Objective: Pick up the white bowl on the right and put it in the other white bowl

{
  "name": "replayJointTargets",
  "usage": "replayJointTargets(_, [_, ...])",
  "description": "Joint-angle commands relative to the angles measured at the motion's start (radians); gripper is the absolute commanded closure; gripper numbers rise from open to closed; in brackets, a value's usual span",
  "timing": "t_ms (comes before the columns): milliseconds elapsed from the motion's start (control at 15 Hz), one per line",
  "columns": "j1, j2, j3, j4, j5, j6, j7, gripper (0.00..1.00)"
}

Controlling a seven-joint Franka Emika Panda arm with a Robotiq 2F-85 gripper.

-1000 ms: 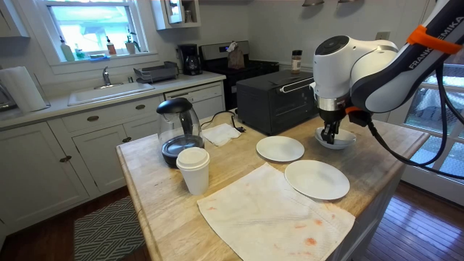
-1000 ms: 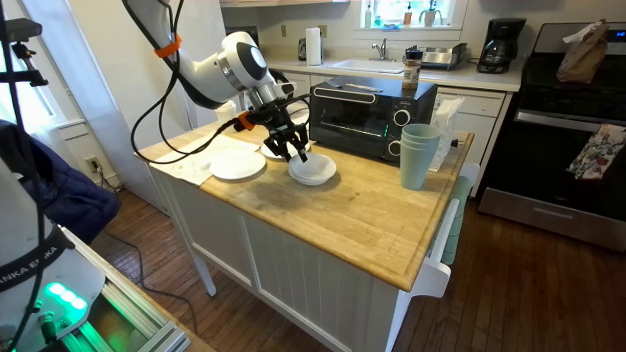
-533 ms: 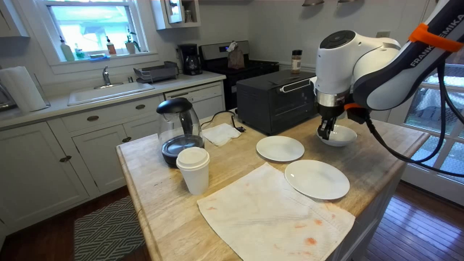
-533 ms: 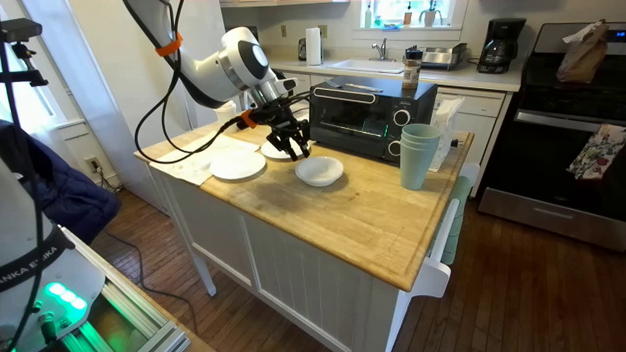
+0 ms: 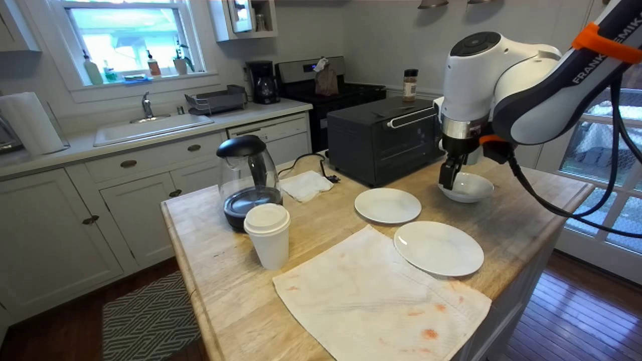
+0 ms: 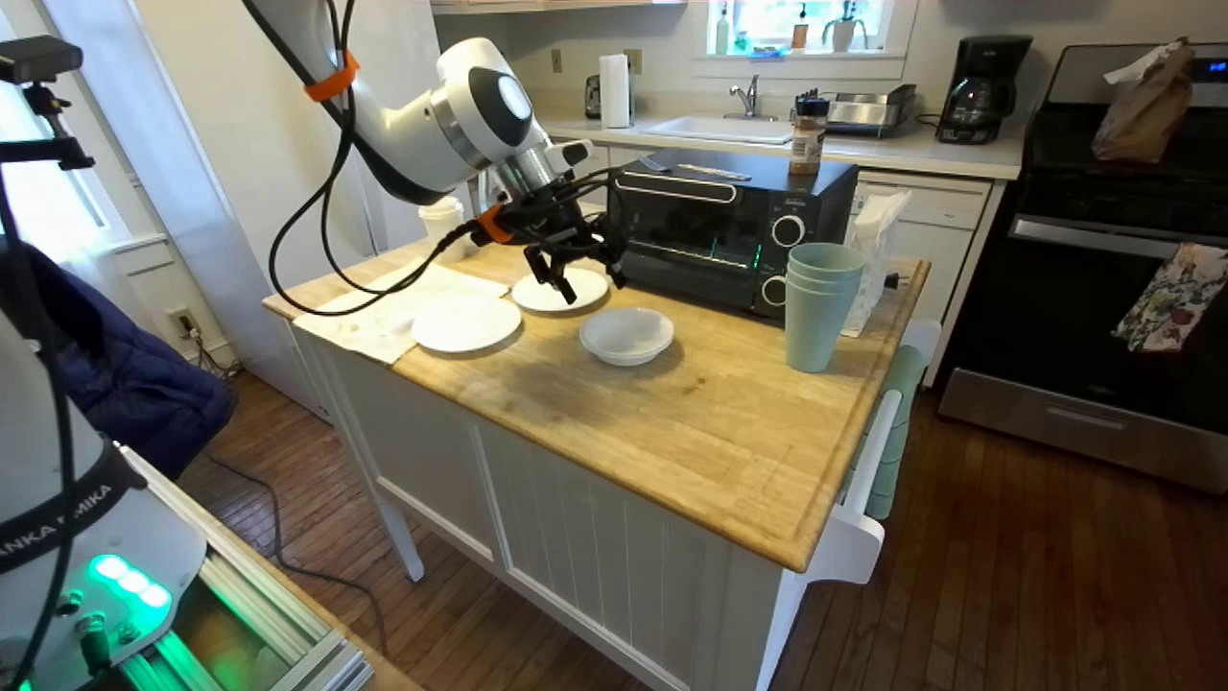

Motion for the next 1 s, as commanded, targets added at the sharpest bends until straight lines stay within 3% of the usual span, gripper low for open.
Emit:
replayJointTargets(0, [-0.012, -0.055, -0.008, -0.021, 0.070, -0.057, -0.028, 0.00])
replayJointTargets(600, [-0.071, -0.199, -0.043, -0.069, 0.164, -0.110, -0.038, 0.00])
replayJointTargets(933, [-0.107, -0.278, -0.032, -0.101, 0.319, -0.138, -0.147, 0.00])
